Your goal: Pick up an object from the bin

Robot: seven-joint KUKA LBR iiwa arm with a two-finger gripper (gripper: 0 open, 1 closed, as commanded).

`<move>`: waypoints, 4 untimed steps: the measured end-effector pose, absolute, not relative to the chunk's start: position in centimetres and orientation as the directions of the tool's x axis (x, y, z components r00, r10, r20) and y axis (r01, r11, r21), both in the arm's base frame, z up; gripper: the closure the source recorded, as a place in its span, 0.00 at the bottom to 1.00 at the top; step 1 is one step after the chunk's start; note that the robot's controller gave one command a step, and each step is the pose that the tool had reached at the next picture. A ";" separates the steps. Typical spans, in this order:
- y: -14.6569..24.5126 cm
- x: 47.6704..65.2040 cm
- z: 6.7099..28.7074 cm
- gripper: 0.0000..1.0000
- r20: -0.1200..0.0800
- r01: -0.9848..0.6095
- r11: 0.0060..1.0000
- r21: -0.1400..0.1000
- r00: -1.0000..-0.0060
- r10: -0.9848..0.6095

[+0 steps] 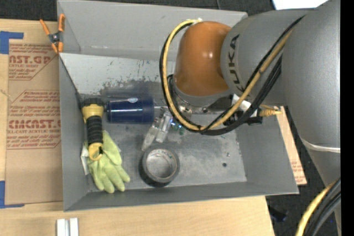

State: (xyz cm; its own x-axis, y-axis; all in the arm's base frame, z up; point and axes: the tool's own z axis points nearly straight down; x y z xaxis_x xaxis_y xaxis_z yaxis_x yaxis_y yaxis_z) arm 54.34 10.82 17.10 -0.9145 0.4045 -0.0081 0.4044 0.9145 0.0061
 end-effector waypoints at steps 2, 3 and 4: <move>10.7 53.8 16.6 0.00 -0.012 0.164 0.986 0.004 -0.986 0.164; 10.8 53.1 17.3 0.00 -0.009 0.358 0.934 0.006 -0.934 0.358; 10.3 53.6 21.4 0.00 -0.017 0.232 0.973 0.006 -0.973 0.232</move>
Offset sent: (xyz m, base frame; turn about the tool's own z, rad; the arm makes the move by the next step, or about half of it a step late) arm 0.0054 -0.0004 0.0199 0.0856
